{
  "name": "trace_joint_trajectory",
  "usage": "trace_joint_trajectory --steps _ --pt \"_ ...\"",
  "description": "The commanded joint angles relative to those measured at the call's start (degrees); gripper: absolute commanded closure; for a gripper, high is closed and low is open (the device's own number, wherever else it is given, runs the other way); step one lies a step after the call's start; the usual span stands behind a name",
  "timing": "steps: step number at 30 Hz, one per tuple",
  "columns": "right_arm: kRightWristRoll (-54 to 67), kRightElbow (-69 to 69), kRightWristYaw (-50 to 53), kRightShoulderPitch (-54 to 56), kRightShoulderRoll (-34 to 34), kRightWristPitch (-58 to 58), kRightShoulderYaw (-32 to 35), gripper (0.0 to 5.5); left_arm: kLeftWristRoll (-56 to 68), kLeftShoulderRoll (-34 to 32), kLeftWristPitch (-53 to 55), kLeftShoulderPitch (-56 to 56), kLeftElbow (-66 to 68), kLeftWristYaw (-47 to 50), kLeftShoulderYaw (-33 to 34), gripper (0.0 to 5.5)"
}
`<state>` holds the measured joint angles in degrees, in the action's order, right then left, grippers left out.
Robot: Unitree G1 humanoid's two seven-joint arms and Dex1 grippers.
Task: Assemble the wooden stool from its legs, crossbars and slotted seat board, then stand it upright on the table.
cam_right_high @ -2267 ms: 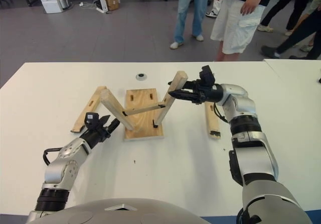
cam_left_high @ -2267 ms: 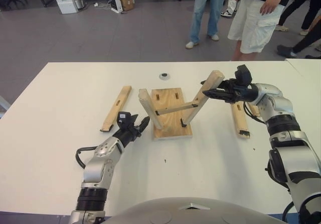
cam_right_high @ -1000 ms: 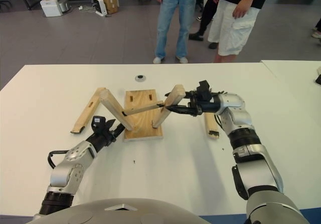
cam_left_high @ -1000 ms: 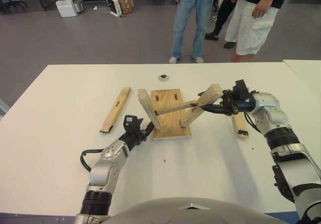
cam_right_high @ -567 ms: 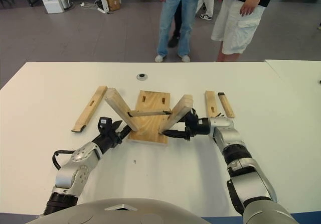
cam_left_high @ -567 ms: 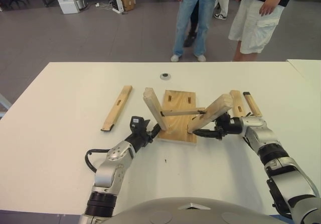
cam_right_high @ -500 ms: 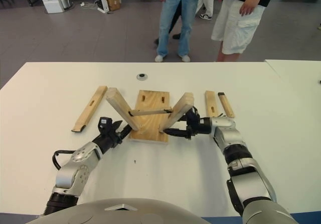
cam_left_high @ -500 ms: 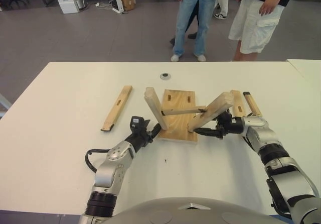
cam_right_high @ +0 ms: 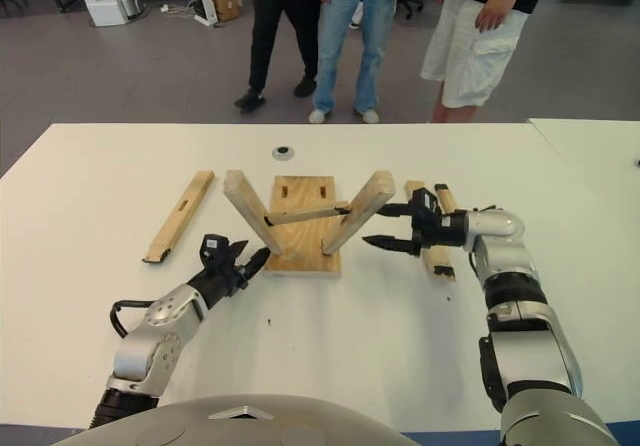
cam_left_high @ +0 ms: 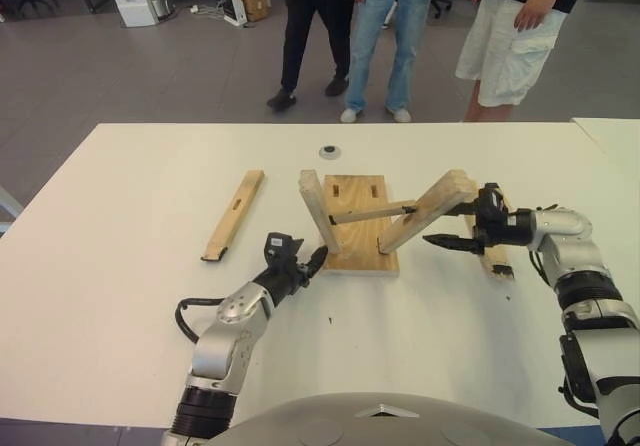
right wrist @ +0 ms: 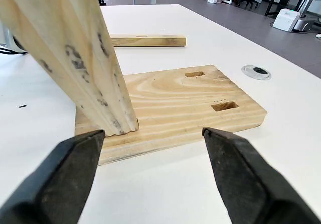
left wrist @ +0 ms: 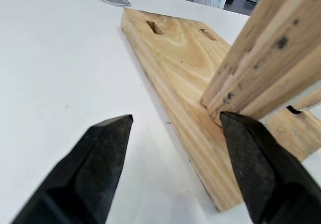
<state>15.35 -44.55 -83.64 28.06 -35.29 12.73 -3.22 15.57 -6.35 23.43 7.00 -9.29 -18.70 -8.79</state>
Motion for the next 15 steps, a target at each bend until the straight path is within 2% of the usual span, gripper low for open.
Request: trace_joint_trajectory --steps 1,5,8,12,15 --pt "-7.9 1.1 8.5 -3.5 2.5 5.7 -3.6 1.87 -6.6 -5.9 -0.4 -2.1 1.4 1.9 0.8 2.29" --pt "-18.1 -5.3 25.6 -2.1 4.7 9.9 -6.1 1.87 -9.6 -10.2 -2.5 -2.7 3.1 2.9 4.9 2.29" --pt "-22.8 -8.6 33.4 -0.9 6.3 12.1 -7.9 1.87 -13.7 -14.0 -3.1 -2.8 5.1 1.3 3.0 2.29" --pt "-23.6 -13.1 37.1 1.4 10.0 13.4 -9.1 1.87 -13.5 -11.6 -3.3 -3.6 6.2 -5.4 -5.6 2.29" --pt "-24.1 -16.6 39.2 3.7 12.6 14.2 -9.5 1.87 -13.0 -9.0 -3.7 -4.9 6.9 -5.7 -6.7 2.29"
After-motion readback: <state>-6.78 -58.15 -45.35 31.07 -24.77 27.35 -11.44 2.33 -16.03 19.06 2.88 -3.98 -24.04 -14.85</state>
